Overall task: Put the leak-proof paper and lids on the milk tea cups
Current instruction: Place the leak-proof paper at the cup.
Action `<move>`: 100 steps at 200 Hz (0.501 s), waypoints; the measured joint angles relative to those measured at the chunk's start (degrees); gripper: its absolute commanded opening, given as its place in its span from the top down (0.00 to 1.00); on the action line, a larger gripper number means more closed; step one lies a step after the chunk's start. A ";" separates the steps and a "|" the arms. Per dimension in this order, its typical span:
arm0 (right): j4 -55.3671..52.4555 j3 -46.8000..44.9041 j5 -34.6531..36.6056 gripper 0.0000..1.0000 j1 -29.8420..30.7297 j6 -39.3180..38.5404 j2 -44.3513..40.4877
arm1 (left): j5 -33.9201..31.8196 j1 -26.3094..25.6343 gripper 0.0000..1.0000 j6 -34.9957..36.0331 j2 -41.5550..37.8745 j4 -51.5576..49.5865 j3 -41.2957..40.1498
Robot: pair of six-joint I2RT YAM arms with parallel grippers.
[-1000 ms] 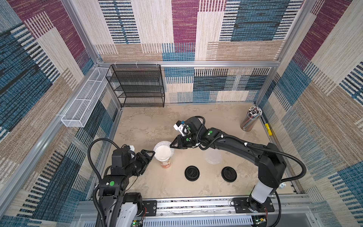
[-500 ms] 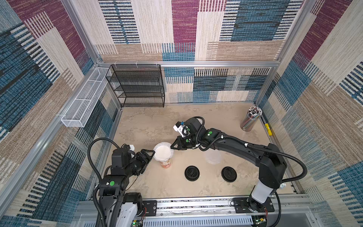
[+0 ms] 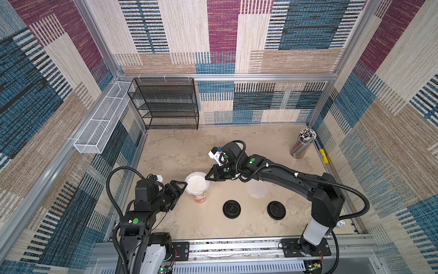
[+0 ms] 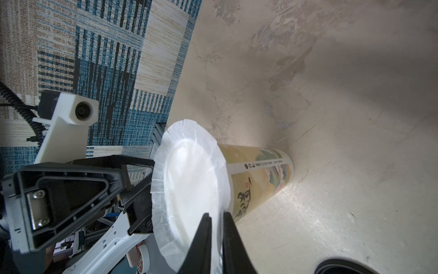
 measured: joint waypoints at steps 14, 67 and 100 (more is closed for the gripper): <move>-0.35 0.35 0.15 0.76 0.00 -0.42 0.00 | 0.39 0.00 0.27 0.00 0.15 0.11 0.00; -1.64 1.55 1.11 0.70 0.00 -1.07 0.57 | 0.46 -0.02 0.27 0.00 0.44 0.61 0.00; -2.69 1.90 2.49 0.74 0.00 -1.53 0.61 | 0.59 -0.02 0.27 0.02 0.55 0.74 0.00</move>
